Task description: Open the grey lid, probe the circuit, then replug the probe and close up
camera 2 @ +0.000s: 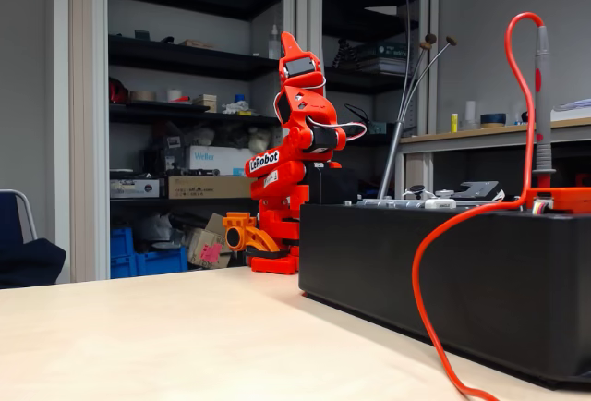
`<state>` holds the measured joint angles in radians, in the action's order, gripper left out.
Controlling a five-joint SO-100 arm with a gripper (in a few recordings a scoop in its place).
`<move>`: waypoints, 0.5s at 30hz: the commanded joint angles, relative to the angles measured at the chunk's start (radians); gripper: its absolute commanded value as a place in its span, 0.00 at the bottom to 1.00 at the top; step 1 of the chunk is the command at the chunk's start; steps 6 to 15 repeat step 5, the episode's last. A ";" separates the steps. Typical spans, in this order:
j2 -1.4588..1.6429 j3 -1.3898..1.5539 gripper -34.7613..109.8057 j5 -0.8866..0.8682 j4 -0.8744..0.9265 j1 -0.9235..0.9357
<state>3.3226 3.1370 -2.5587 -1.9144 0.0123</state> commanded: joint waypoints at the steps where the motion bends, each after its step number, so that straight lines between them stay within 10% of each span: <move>1: -0.002 0.005 0.24 -0.012 -0.021 0.017; 15: -0.002 0.005 0.24 -0.012 -0.021 0.017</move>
